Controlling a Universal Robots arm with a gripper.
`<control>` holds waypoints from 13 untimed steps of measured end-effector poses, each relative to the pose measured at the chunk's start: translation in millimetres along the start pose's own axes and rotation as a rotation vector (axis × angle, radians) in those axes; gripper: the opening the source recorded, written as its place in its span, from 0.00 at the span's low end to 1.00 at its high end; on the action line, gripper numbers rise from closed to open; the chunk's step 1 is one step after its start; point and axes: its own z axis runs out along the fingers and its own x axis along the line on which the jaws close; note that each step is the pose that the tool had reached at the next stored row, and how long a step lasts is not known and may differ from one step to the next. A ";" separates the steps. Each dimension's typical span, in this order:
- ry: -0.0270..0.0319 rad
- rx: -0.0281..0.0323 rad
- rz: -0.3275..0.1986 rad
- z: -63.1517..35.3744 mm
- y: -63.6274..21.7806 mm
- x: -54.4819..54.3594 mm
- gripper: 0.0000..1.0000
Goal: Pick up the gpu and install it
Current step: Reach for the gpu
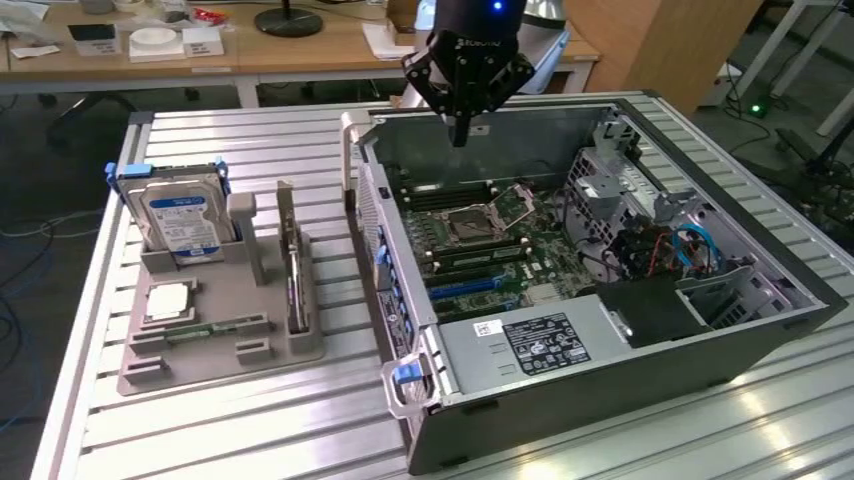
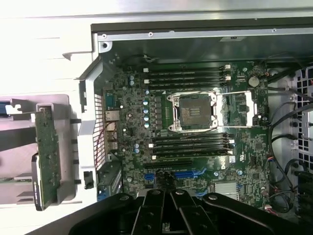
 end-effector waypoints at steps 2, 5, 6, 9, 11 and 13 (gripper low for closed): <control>-0.0001 -0.0001 0.000 -0.1 -0.2 3.0 0.10; 0.0000 0.0001 0.000 -0.2 -0.6 7.6 0.10; 0.0000 0.0000 0.000 -0.2 -0.7 9.4 0.10; -0.0001 0.0000 0.000 -0.4 -1.2 14.3 0.10; 0.0000 0.0000 0.000 -0.5 -1.4 17.3 0.10; 0.0000 0.0000 0.000 -0.6 -1.9 23.2 0.10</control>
